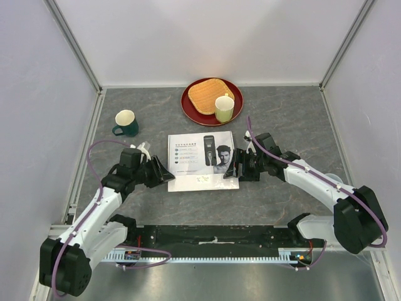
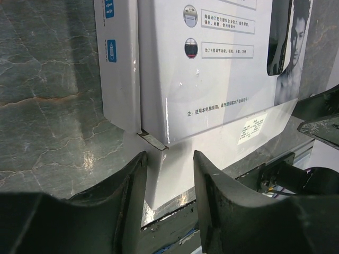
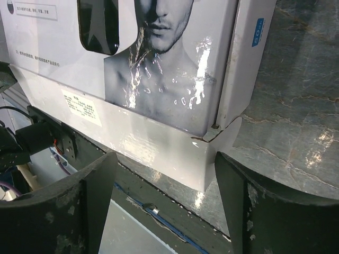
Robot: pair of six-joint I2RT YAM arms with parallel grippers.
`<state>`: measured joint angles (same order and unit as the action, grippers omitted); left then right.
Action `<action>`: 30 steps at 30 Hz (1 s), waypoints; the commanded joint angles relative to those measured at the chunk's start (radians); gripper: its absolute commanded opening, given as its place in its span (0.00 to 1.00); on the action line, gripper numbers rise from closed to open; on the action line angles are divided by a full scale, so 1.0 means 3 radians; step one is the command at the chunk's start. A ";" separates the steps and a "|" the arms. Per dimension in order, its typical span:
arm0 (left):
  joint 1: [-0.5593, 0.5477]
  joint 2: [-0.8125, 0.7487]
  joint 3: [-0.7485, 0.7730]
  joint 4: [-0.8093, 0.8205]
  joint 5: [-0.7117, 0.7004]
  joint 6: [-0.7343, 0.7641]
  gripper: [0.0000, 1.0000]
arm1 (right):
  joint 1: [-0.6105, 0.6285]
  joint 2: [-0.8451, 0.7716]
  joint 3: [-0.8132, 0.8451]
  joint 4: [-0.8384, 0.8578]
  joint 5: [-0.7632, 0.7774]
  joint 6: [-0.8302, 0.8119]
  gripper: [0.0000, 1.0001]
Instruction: Sort the hair-cutting tools
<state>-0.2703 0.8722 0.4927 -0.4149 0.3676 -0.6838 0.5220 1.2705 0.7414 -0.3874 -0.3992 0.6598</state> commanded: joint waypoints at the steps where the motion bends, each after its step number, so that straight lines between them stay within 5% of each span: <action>1: -0.0050 -0.0029 0.0122 -0.0033 0.0012 0.0101 0.46 | 0.0034 -0.0088 0.0162 0.0095 0.0032 0.0056 0.82; 30: -0.0168 0.0043 0.0101 -0.0034 -0.0172 0.0075 0.38 | 0.0034 -0.0114 0.0131 0.0049 0.0098 0.0122 0.65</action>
<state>-0.3103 0.8856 0.4927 -0.4259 0.2993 -0.6800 0.5262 1.2556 0.7414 -0.4019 -0.3531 0.6712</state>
